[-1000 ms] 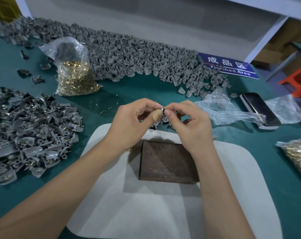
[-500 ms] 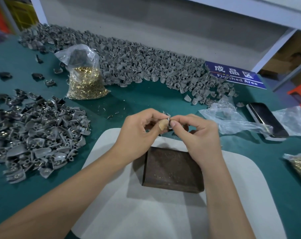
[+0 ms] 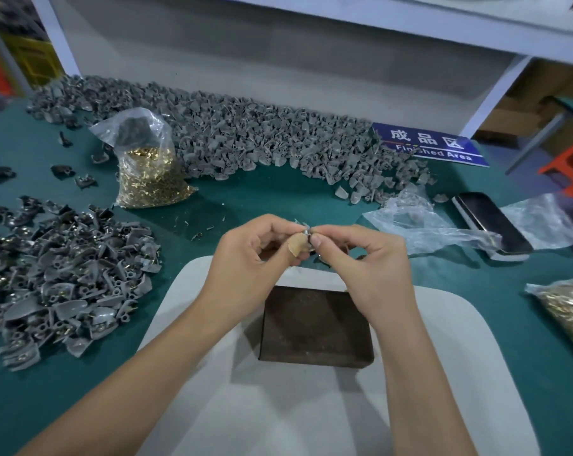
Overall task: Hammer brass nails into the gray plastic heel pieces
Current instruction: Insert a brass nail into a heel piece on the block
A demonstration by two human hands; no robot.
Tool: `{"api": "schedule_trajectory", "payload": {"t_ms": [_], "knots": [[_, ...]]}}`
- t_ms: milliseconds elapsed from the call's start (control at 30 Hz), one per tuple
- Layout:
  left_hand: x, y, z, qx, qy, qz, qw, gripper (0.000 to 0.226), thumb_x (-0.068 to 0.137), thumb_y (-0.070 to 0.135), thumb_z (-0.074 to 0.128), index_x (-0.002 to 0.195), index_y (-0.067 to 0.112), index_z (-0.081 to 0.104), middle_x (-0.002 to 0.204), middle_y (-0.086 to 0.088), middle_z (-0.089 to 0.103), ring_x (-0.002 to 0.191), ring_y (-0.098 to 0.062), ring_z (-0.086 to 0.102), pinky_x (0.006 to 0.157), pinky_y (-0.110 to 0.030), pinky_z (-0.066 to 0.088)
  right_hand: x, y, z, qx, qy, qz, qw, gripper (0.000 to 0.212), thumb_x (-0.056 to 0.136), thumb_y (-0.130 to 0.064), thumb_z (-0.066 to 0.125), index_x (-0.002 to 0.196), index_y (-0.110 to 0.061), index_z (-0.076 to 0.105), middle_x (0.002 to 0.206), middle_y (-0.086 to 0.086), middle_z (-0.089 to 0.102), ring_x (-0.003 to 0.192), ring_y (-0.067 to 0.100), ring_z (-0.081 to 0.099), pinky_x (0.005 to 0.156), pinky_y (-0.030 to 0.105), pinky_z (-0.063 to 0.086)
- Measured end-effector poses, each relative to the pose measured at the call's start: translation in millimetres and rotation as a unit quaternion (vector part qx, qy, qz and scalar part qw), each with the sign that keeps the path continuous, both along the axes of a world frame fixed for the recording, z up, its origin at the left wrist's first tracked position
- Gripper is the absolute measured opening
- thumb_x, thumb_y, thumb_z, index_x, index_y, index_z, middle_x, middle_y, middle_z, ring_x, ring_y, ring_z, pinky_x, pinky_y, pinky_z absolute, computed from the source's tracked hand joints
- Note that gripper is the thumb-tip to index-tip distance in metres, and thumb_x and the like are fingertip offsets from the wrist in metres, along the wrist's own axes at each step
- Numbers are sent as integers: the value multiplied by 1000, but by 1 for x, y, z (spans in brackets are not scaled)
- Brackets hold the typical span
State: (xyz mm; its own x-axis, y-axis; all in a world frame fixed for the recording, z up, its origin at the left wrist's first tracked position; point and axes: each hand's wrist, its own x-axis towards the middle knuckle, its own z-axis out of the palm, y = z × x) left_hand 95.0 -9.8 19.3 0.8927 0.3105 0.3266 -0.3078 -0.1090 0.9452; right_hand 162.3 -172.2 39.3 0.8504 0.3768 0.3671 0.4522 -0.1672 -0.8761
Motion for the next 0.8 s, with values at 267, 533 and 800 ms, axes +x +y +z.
{"api": "schedule_trajectory", "payload": {"t_ms": [267,533,800], "knots": [[-32,-15,-9,56,56,-5,997,9,92,21,74,96,27,70,86,6,76,83,-13,72,79,-25,55,-41,-41,-2,-71,10,-28,997,25,92,-22,78,113,-34,76,86,-16,75,74,8,65,68,15,49],[-49,-18,-20,216,58,62,973,8,85,24,82,89,29,78,99,15,68,108,-9,57,98,-20,39,-58,-91,-31,-385,47,-279,879,30,101,-45,56,111,-21,69,104,6,57,105,34,55,74,38,40],[-53,-15,-20,193,88,46,976,8,83,25,83,87,31,79,102,15,70,110,-7,58,98,-27,43,-61,-80,-1,-347,49,-226,909,16,102,-23,57,115,-19,48,105,1,50,93,36,58,72,40,37]]}}
